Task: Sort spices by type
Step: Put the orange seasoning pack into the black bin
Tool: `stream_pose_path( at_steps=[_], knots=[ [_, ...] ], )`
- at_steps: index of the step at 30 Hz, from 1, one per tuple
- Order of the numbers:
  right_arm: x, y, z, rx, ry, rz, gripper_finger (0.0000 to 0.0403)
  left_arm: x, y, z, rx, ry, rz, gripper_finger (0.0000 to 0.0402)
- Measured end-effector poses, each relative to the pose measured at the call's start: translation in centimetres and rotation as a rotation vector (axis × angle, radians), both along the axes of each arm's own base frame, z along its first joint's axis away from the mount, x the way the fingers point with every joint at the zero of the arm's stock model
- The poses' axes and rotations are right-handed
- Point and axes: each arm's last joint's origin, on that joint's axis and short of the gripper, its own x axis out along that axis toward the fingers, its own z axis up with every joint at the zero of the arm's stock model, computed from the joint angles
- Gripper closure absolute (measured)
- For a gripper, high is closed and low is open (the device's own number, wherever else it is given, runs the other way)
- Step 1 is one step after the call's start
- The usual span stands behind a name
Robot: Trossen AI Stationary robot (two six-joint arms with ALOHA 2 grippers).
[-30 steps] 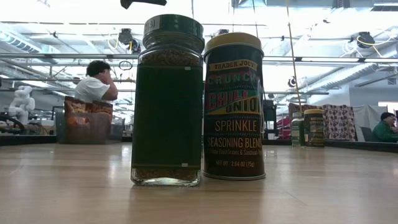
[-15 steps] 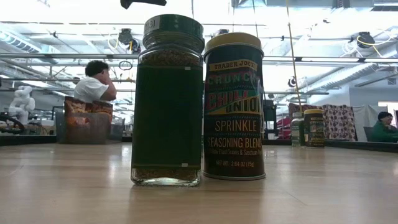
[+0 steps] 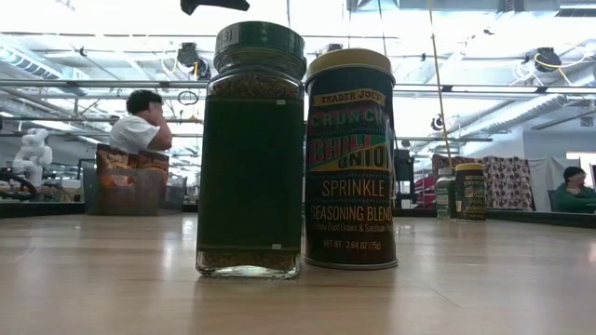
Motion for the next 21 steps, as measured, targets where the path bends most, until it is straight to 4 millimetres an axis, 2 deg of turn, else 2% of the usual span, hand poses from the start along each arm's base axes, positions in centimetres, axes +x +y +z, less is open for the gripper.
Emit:
stream_pose_path(
  at_steps=[4, 10, 21],
  knots=[
    [0.1, 0.0, -0.1, 0.007, -0.006, 0.017, 0.0288, 0.0, 0.0, 0.0, 0.0, 0.0, 0.0, 0.023],
    [-0.1, -0.3, 0.6, 0.036, -0.02, 0.009, 0.0392, 0.0, 0.0, 0.0, 0.0, 0.0, 0.0, 0.023],
    [-0.5, -2.9, 3.4, 0.119, -0.072, -0.194, 0.0402, 0.0, 0.5, 0.0, 0.029, 0.011, 0.006, 0.023]
  ],
)
